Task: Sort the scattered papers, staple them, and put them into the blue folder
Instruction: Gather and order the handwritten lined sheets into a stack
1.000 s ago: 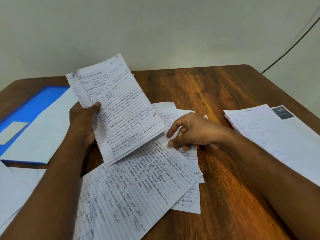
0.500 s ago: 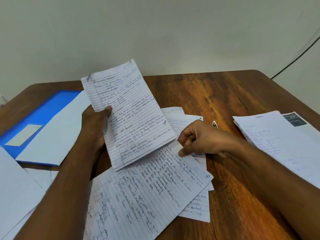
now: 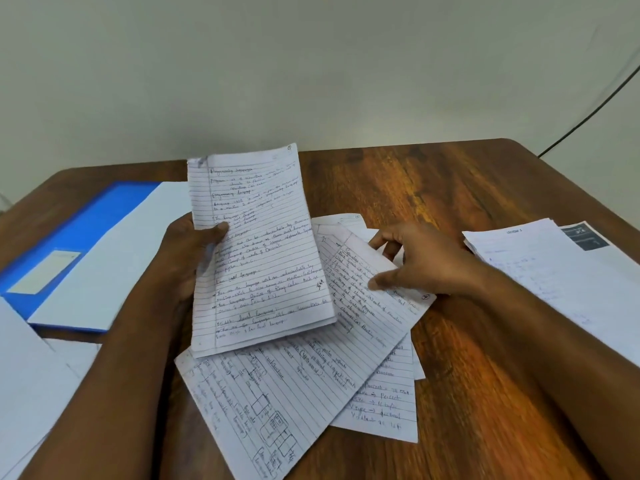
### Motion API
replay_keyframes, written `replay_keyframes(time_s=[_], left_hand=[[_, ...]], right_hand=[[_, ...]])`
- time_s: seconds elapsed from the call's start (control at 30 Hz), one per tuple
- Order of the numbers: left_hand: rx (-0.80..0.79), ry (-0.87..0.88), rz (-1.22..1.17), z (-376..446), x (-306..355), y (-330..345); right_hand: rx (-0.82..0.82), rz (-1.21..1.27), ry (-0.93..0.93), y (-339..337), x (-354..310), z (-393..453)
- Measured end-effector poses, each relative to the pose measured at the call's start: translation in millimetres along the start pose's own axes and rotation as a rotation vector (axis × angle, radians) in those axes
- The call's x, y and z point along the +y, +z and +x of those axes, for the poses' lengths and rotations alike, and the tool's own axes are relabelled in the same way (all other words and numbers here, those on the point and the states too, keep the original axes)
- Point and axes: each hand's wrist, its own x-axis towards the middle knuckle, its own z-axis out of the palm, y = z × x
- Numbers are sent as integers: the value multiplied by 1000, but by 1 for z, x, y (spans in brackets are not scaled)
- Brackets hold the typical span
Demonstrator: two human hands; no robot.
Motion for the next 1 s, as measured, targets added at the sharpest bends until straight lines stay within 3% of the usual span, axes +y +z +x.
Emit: replay_keyframes(time_s=[0.23, 0.3, 0.53, 0.6, 0.8, 1.0], left_hand=[[46, -44, 90, 0, 3, -1], [53, -56, 118, 0, 4, 1], [68, -88, 172, -6, 6, 9], [76, -88, 184, -6, 6, 8], [99, -91, 198, -6, 8, 7], [92, -113, 216, -6, 9, 8]], right_hand=[[-222, -87, 59, -15, 7, -2], [-201, -71, 49, -14, 9, 0], [100, 158, 68, -2, 19, 6], [92, 162, 73, -3, 21, 6], [-143, 27, 83, -17, 27, 4], [-56, 122, 66, -14, 30, 6]])
